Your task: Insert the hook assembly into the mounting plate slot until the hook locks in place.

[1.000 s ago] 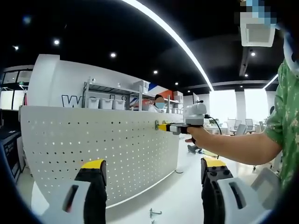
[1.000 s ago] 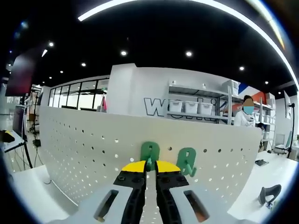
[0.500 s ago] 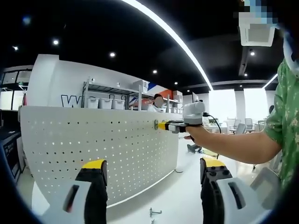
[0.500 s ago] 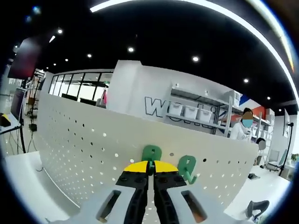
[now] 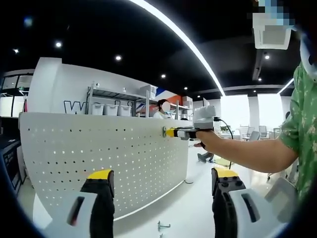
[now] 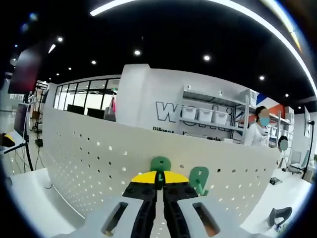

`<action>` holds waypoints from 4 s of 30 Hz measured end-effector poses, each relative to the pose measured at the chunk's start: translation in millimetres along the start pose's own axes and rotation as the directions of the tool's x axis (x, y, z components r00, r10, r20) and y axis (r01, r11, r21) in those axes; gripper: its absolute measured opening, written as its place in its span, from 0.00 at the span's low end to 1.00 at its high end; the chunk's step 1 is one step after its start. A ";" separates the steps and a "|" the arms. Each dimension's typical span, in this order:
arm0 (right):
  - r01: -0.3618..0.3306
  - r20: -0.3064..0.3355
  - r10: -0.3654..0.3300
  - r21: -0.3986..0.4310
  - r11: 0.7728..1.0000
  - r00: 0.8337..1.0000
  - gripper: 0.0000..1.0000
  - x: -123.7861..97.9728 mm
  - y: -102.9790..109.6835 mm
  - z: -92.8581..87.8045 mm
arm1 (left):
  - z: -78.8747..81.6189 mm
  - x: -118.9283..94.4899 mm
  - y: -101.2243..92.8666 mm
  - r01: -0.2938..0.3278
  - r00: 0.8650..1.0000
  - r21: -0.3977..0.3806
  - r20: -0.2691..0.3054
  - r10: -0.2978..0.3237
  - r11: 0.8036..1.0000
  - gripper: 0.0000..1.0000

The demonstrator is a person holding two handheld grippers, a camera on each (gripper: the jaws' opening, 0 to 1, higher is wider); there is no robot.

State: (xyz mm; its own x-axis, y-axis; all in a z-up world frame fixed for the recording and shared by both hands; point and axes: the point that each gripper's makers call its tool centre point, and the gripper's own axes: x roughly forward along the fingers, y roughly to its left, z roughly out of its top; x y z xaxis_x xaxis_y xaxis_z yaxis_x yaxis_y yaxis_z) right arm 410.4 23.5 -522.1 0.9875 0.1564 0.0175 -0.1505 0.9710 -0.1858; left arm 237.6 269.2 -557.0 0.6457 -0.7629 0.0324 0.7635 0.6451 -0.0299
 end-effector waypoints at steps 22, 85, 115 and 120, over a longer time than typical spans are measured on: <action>0.019 0.022 -0.018 -0.043 0.999 1.000 0.00 0.8 2.5 -0.2 | 0.2 -3.1 0.5 -0.005 1.000 0.004 -0.007 0.005 1.000 0.81; 0.013 0.061 -0.017 0.057 0.998 0.998 0.00 3.3 -1.9 4.6 | -0.9 -1.2 -0.8 0.007 1.000 0.007 -0.015 -0.007 1.000 0.78; -0.019 0.070 0.016 0.047 0.999 0.997 0.02 1.0 0.4 1.0 | -1.1 0.4 -4.0 0.013 1.000 0.016 -0.021 -0.012 1.000 0.77; -0.016 0.059 0.013 0.052 0.999 0.998 0.03 0.2 -0.6 -3.0 | -0.9 0.2 -4.3 0.013 1.000 0.015 -0.022 -0.012 1.000 0.77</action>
State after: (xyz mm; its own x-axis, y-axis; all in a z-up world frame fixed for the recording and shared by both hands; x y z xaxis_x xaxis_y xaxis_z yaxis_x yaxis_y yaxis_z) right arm 410.8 22.5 -524.9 0.9810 0.1796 0.0729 -0.1687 0.9764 -0.1349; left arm 234.4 266.2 -557.7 0.6361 -0.7715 0.0108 0.7716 0.6360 -0.0145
